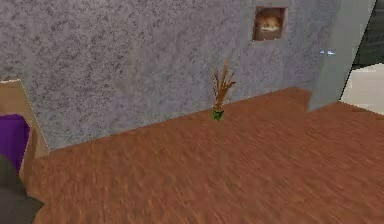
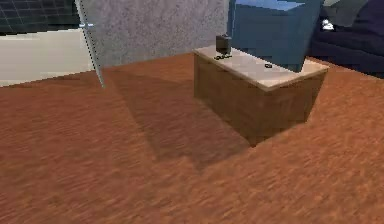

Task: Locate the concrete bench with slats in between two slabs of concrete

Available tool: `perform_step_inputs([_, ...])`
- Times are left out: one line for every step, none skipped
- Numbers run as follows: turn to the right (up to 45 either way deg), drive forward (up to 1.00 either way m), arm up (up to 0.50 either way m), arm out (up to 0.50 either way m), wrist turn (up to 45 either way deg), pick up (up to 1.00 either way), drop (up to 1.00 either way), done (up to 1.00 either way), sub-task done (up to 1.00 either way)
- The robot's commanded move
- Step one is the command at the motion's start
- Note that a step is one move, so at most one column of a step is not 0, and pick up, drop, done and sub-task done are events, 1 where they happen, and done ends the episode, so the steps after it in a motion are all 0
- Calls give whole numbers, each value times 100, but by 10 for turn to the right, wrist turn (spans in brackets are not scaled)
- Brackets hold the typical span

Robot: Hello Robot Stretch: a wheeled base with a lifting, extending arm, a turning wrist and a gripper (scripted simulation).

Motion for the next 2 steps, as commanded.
perform_step_inputs([450, 0, 0, 0, 0, 0, 0, 0, 0])
perform_step_inputs([90, 0, 0, 0, 0, 0, 0, 0, 0])
